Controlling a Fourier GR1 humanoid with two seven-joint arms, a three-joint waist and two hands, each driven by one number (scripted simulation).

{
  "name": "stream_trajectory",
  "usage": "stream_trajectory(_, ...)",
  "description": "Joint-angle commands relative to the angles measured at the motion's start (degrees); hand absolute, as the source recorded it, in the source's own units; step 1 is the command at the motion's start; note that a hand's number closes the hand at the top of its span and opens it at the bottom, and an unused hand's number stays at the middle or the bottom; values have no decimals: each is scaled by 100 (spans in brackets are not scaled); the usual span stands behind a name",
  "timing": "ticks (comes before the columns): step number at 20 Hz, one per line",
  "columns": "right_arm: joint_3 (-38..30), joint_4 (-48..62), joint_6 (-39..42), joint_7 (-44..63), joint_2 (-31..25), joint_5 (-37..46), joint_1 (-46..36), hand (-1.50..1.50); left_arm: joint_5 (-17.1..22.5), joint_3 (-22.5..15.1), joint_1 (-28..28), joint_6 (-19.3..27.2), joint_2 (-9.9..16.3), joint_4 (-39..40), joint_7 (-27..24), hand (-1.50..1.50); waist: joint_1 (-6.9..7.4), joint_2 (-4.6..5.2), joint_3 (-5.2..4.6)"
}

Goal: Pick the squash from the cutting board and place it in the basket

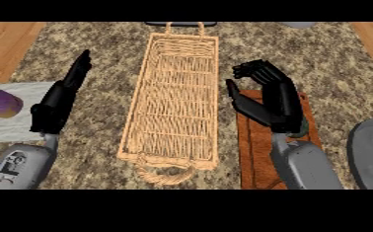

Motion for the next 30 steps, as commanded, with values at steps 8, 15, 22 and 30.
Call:
stream_trajectory(8, 514, 1395, -1572, 2442, -1167, 3030, -1597, -150, -109, 211, 95, 10, 242, -157, 9, 0, -180, -102, -95)
stream_trajectory(15, 1376, 1514, 1491, 4243, -2629, 3210, -2270, -150, -129, 173, 148, 1, 258, -326, 103, 0, -189, -172, -96)
stream_trajectory(22, 1243, 1004, 4385, 5791, -2937, 1607, -3245, -150, -10, 245, 241, -74, 249, -455, 220, 0, -199, -100, -42)
stream_trajectory(30, 788, 819, 5350, 6797, -3339, 551, -3284, -150, -2, 400, 662, -235, 256, -682, -76, 0, -176, -40, -26)
